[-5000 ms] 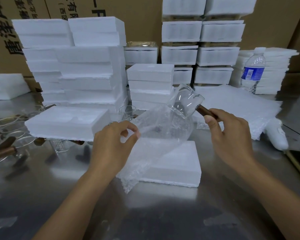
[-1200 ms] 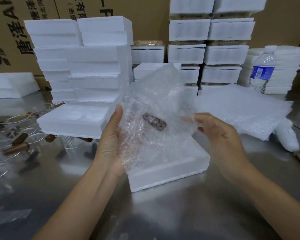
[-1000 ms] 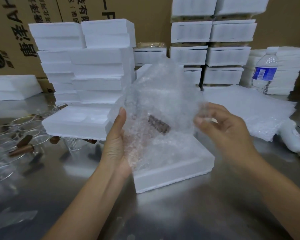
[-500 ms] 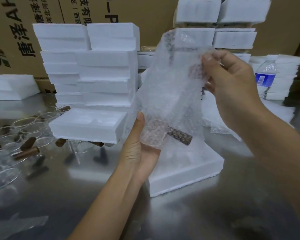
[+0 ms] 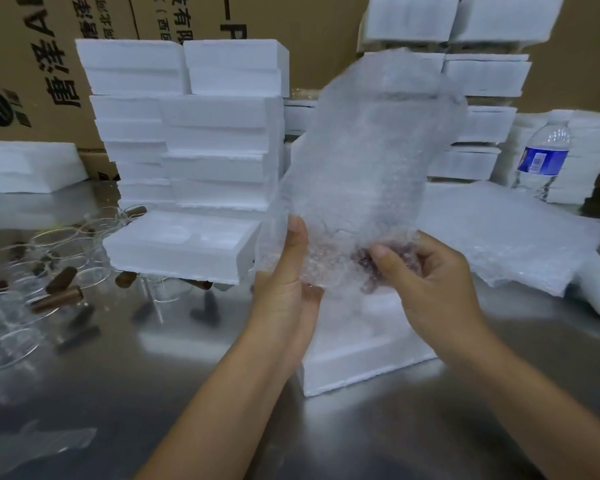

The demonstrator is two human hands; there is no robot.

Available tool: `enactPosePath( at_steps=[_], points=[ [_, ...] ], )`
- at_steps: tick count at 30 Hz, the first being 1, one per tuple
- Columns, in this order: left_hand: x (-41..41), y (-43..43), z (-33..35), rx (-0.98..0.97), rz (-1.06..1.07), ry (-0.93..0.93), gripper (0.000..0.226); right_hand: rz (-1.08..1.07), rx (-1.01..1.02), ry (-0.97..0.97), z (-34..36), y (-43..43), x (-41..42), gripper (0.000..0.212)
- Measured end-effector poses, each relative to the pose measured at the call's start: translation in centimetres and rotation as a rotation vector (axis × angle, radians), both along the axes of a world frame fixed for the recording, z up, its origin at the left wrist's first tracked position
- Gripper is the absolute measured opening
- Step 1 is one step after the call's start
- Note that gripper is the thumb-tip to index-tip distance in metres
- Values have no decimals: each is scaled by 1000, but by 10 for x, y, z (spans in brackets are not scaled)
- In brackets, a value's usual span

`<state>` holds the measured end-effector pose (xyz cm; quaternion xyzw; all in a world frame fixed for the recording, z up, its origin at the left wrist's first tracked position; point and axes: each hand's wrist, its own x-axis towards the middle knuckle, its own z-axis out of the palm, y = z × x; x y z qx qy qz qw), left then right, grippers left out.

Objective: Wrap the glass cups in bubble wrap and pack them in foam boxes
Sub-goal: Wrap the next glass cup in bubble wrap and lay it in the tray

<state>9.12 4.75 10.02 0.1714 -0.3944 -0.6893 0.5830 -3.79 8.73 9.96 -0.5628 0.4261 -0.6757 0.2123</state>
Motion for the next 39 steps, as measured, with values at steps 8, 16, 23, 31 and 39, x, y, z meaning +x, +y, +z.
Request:
enactPosePath(
  at_steps=[8,16,23,31,39],
  points=[
    [-2,-3,-9,-203,-49,-313,54,-44,202,-461,-2,0,-25,9],
    [0,5,-12,-484,82,-656,51,-62,205,-418,-2,6,-23,14],
    [0,5,-13,-459,173,-594,55,-60,141,-344,-5,13,-11,9],
    [5,2,-12,-333,134,-468,60,-198,10,-26,-5,17,-12,55],
    [6,10,-9,-521,106,-599,34,-329,-129,-83,-4,17,-19,8]
  ],
)
